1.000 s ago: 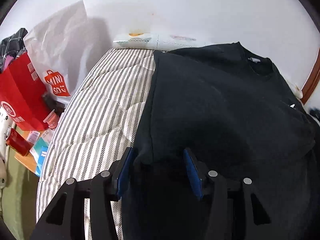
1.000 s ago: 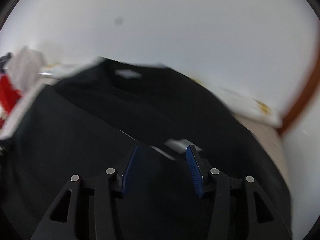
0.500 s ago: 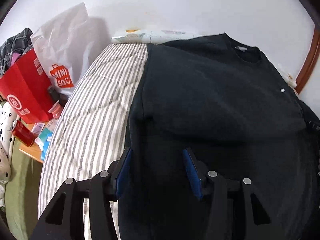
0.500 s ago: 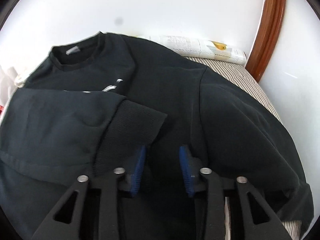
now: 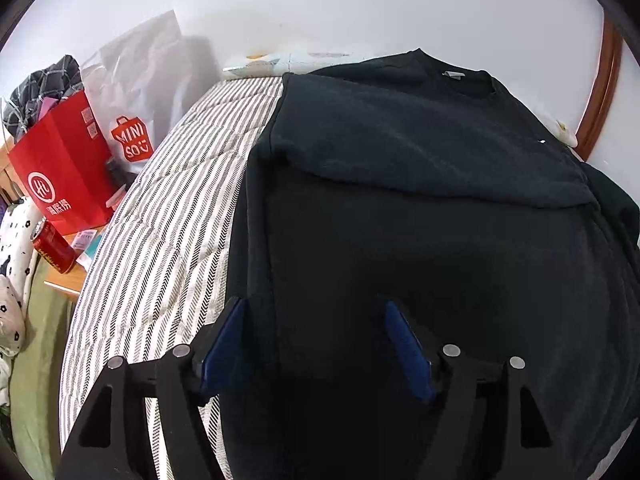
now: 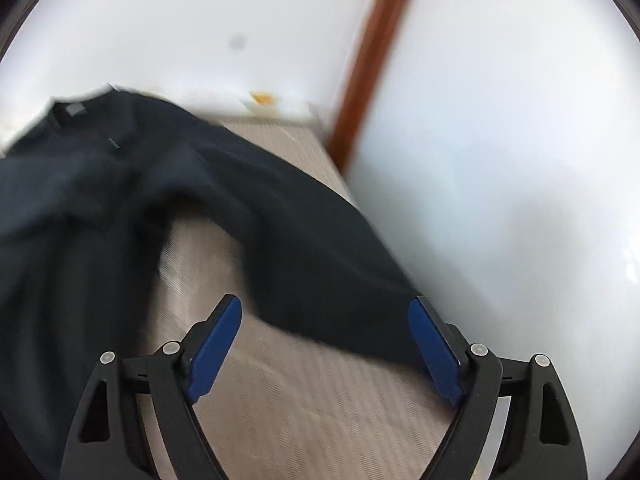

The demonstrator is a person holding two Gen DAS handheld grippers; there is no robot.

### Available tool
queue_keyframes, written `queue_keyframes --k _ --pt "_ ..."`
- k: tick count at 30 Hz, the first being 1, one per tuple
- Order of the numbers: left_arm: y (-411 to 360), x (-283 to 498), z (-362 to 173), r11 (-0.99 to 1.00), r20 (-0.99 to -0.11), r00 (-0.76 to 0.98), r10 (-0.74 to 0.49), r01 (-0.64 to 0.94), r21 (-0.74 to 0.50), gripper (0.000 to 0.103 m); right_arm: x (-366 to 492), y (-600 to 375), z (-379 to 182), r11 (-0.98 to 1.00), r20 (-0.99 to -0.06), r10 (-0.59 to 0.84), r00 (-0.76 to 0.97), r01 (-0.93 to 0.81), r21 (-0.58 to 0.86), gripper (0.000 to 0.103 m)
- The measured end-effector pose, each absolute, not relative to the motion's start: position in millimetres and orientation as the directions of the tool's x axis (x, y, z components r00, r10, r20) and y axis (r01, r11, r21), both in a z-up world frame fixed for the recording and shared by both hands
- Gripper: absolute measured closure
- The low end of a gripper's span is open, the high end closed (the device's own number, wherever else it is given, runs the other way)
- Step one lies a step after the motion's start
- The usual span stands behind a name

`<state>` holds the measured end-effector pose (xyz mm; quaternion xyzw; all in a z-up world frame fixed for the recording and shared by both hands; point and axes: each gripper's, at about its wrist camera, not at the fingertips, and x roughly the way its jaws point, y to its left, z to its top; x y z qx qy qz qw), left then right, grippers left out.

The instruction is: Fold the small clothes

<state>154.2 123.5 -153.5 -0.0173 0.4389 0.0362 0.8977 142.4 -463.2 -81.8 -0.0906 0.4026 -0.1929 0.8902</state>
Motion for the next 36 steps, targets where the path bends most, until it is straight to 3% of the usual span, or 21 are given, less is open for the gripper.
queue_keyframes --k 14,15,16,17,19,23,26,31,36 --pt "121 157 -156 0.996 -0.794 0.605 0.058 -0.094 0.001 0.025 147 -533 -120 0.909 -0.734 -0.416 0.537 0.261 -0.324 0.019" --pt "120 157 -156 0.995 -0.794 0.605 0.060 -0.095 0.003 0.025 149 -533 -120 0.921 -0.737 -0.389 0.553 0.256 -0.294 0.029" --pt "121 156 -156 0.995 -0.794 0.605 0.060 -0.096 0.002 0.025 141 -538 -122 0.933 -0.747 -0.358 0.560 0.247 -0.263 0.048" --pt "121 156 -156 0.995 -0.794 0.605 0.057 -0.096 -0.001 0.025 146 -539 -124 0.942 -0.758 -0.332 0.562 0.240 -0.234 0.058" --pt "121 156 -156 0.995 -0.794 0.605 0.055 -0.096 -0.005 0.024 152 -539 -124 0.937 -0.753 -0.342 0.562 0.265 -0.228 0.091" --pt "121 156 -156 0.995 -0.794 0.605 0.057 -0.096 -0.002 0.024 165 -540 -99 0.912 -0.728 -0.382 0.569 0.357 -0.200 0.095" --pt "123 154 -156 0.995 -0.792 0.608 0.053 -0.100 -0.010 0.024 171 -512 -58 0.923 -0.654 -0.365 0.662 0.351 -0.160 0.095" --pt "130 147 -154 0.995 -0.798 0.600 0.056 -0.104 -0.009 0.024 186 -429 -7 0.974 -0.553 -0.227 0.802 0.196 -0.115 0.095" --pt "131 142 -156 0.997 -0.802 0.596 0.050 -0.082 0.001 0.023 219 -337 16 0.993 -0.528 -0.071 0.846 0.009 -0.119 0.095"
